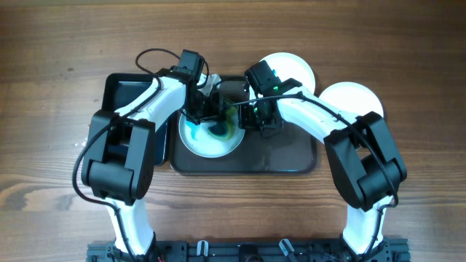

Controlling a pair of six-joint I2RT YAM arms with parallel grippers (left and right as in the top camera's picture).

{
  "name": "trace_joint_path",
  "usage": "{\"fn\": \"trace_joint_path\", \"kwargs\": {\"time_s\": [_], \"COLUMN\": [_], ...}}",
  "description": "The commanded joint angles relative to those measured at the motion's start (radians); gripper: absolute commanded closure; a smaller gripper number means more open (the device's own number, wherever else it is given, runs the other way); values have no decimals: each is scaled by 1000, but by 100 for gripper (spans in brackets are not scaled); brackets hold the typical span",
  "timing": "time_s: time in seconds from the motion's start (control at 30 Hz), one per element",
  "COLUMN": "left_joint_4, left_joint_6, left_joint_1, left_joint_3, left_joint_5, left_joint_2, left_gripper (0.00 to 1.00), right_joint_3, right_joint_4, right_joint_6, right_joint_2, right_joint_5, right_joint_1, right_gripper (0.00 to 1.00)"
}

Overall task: Clean dirty plates on tray and stack at the side
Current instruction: 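Scrub the second plate with the sponge in left gripper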

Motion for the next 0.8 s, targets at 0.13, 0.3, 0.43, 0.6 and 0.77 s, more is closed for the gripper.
{"fn": "trace_joint_path", "kwargs": {"time_s": [0.13, 0.3, 0.43, 0.6, 0.77], "left_joint_4": [-122, -263, -294, -304, -196], "left_joint_6": [-298, -280, -27, 130, 122], "left_joint_1": [9, 9, 9, 9, 9], "left_joint_3": [19, 19, 19, 19, 19], "left_joint_5": [-642, -557, -188, 68, 54], "left_joint_2": [13, 13, 13, 13, 13], "left_gripper": [96, 96, 96, 96, 96], "right_joint_3": [22, 21, 21, 22, 22], "right_joint_4": [3, 2, 2, 2, 2], "right_joint_6": [4, 5, 5, 5, 5], "right_joint_2": [9, 9, 9, 9, 9], "right_joint_5": [13, 13, 13, 13, 13], "right_joint_1": [-5, -5, -5, -5, -5], "right_gripper": [96, 96, 96, 96, 96]}}
